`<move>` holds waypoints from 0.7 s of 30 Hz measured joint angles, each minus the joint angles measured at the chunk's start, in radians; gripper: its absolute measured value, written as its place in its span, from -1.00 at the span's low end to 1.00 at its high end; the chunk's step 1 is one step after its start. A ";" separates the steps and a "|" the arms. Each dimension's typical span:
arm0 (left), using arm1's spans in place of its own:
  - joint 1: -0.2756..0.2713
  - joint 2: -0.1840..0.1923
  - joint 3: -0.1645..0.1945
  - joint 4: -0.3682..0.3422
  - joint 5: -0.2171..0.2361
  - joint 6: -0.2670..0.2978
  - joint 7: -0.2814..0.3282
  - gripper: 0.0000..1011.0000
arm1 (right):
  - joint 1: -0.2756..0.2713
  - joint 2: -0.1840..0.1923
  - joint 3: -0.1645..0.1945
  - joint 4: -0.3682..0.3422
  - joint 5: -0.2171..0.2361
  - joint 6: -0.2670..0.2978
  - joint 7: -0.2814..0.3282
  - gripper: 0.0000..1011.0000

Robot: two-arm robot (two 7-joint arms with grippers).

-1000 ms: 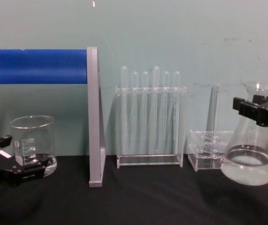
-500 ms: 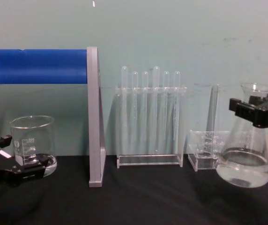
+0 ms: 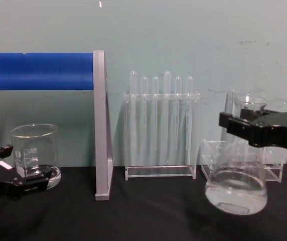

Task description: Grasp the erlenmeyer flask with one hand, shake it three times, then place it back.

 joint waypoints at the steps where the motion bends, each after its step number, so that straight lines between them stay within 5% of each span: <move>1: 0.000 0.000 0.000 0.000 0.000 0.000 0.000 0.98 | 0.000 0.000 0.000 0.000 0.000 0.000 0.000 -0.10; 21: 0.000 0.000 0.000 0.000 0.000 0.000 0.000 0.98 | -0.010 0.008 -0.035 -0.004 -0.002 -0.022 -0.006 -0.10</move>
